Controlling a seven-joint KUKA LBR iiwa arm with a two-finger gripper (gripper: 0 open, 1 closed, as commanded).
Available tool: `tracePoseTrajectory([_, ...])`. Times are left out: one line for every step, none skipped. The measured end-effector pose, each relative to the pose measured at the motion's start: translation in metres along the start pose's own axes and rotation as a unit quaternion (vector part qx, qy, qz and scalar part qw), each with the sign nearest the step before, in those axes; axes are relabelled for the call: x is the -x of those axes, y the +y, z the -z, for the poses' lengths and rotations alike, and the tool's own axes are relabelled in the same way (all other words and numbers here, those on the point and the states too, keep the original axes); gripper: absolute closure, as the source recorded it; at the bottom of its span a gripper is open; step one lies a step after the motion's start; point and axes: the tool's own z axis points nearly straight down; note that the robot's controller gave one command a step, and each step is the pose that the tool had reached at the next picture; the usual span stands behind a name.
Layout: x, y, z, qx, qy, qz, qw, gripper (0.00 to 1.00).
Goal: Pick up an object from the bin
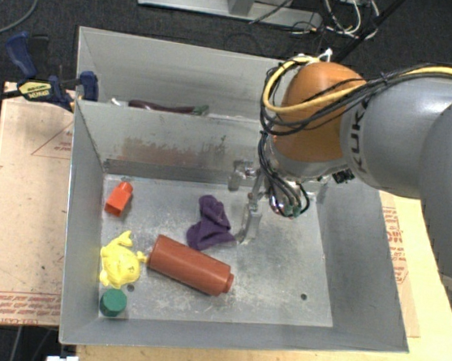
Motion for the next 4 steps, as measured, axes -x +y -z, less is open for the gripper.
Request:
tracePoseTrajectory([-0.003, 0.017, -0.043, 0.001, 0.0005, 0.030, 0.9996, 0.00])
tracePoseTrajectory([-0.008, 0.029, -0.058, 0.000, -0.0018, 0.048, 0.9989, 1.00])
tracePoseTrajectory([-0.008, 0.029, -0.059, 0.000, -0.0017, 0.048, 0.9989, 1.00])
tracePoseTrajectory([-0.008, 0.029, -0.058, 0.000, -0.0019, 0.048, 0.9989, 1.00])
